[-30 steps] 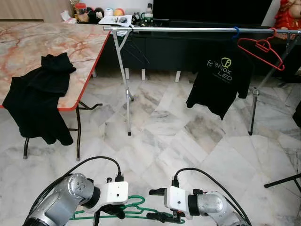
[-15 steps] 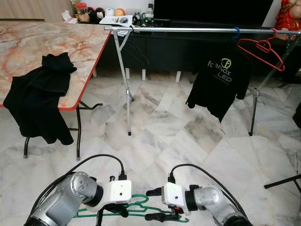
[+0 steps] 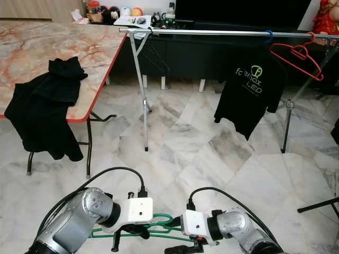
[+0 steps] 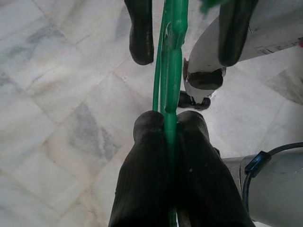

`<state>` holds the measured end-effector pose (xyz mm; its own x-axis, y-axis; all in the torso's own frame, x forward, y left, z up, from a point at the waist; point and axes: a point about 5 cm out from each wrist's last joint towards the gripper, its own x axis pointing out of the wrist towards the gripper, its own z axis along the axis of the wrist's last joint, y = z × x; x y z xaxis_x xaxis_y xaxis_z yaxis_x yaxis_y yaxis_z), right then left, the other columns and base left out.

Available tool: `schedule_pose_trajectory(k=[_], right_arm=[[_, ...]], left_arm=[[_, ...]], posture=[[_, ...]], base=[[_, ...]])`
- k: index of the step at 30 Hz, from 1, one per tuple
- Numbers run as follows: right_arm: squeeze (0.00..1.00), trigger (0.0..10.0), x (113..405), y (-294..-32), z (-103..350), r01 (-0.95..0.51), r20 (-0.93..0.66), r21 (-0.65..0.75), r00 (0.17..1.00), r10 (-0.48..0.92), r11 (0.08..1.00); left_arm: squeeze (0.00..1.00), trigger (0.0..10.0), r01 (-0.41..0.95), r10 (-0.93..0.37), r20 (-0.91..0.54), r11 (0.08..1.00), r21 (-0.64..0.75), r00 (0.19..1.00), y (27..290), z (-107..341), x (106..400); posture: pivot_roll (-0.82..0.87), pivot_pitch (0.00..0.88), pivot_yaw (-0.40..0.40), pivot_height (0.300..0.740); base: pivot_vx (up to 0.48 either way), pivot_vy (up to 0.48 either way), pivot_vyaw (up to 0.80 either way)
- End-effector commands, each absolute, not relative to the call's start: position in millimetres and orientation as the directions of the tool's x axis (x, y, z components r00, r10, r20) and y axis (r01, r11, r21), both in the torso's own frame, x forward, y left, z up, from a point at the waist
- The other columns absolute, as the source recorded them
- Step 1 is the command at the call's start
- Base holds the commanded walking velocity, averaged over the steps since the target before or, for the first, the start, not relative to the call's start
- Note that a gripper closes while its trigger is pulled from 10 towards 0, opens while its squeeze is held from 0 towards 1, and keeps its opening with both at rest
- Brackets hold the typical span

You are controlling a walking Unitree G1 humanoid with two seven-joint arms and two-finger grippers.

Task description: Hang hanger

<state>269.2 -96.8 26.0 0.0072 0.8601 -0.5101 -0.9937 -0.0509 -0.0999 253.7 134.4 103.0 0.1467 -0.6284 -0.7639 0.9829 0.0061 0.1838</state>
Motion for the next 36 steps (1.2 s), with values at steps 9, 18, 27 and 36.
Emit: schedule_pose_trajectory(k=[9,18,27,36], right_arm=[[0.00,0.0,271.8,-96.2,26.3,-0.995,-0.499,-0.101,0.042,0.866,-0.010],[0.00,0.0,273.7,-95.8,27.2,-0.996,-0.481,-0.090,0.064,0.874,0.023],[0.00,0.0,273.4,-97.8,26.0,-0.996,-0.483,-0.083,0.072,0.873,0.036],[0.00,0.0,274.0,-99.5,25.3,-0.996,-0.492,-0.082,0.081,0.867,0.046]], left_arm=[[0.00,10.0,0.985,-0.635,-0.762,-0.006,0.171,0.128,132.0,104.9,251.5],[0.00,10.0,0.985,-0.640,-0.758,-0.006,0.170,0.127,130.2,104.5,251.2],[0.00,10.0,0.984,-0.645,-0.753,-0.013,0.178,0.127,128.4,104.1,252.1],[0.00,10.0,0.982,-0.650,-0.749,-0.017,0.189,0.133,126.9,103.8,253.3]], posture=[[0.08,0.133,-0.058,0.740],[0.08,0.133,-0.061,0.740],[0.08,0.129,-0.063,0.740],[0.08,0.125,-0.064,0.740]], base=[[0.000,0.000,0.00],[0.000,0.000,0.00],[0.000,0.000,0.00],[0.000,0.000,0.00]])
